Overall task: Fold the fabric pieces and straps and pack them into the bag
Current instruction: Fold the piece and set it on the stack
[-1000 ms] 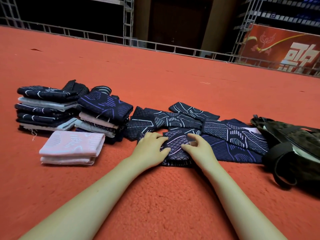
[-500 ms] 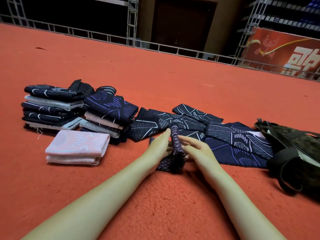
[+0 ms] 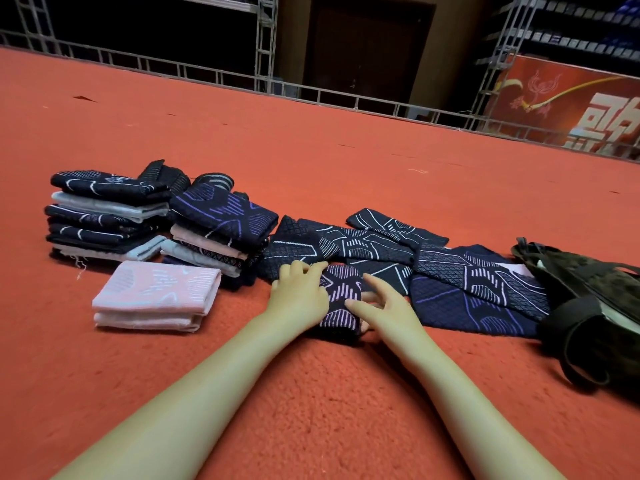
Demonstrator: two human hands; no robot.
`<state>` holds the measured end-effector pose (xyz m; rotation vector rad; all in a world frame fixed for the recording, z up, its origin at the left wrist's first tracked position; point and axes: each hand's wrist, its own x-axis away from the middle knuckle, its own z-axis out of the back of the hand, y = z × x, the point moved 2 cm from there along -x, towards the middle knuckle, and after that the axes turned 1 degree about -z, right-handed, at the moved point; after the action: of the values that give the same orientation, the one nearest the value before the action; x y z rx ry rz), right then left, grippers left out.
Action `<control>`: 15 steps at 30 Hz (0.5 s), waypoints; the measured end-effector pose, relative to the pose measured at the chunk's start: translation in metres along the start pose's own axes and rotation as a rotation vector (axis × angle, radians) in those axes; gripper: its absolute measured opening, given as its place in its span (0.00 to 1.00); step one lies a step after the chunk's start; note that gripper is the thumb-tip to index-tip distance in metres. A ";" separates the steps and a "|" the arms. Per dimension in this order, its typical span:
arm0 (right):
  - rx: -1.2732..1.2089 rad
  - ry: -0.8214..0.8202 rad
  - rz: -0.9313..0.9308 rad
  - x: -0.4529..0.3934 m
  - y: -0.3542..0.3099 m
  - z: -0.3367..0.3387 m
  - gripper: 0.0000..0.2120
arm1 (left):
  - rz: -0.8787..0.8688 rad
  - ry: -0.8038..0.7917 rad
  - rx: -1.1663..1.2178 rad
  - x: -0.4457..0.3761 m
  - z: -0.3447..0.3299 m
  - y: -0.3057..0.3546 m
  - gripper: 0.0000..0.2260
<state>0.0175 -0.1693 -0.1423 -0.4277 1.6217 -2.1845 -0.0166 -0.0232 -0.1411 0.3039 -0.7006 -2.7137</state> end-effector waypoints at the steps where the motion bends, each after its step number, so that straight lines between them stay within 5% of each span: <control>1: 0.013 -0.009 -0.004 0.000 0.000 -0.002 0.27 | 0.007 -0.020 -0.020 0.000 -0.002 -0.001 0.24; 6: 0.065 0.008 0.005 -0.001 0.001 -0.003 0.30 | 0.001 -0.011 -0.031 -0.003 -0.002 0.000 0.25; 15: -0.035 0.013 0.197 0.008 -0.017 0.011 0.23 | -0.143 0.099 0.626 -0.005 0.024 0.000 0.25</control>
<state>0.0133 -0.1785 -0.1222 -0.2520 1.6371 -2.0202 -0.0188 -0.0112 -0.1201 0.6444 -1.5372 -2.5092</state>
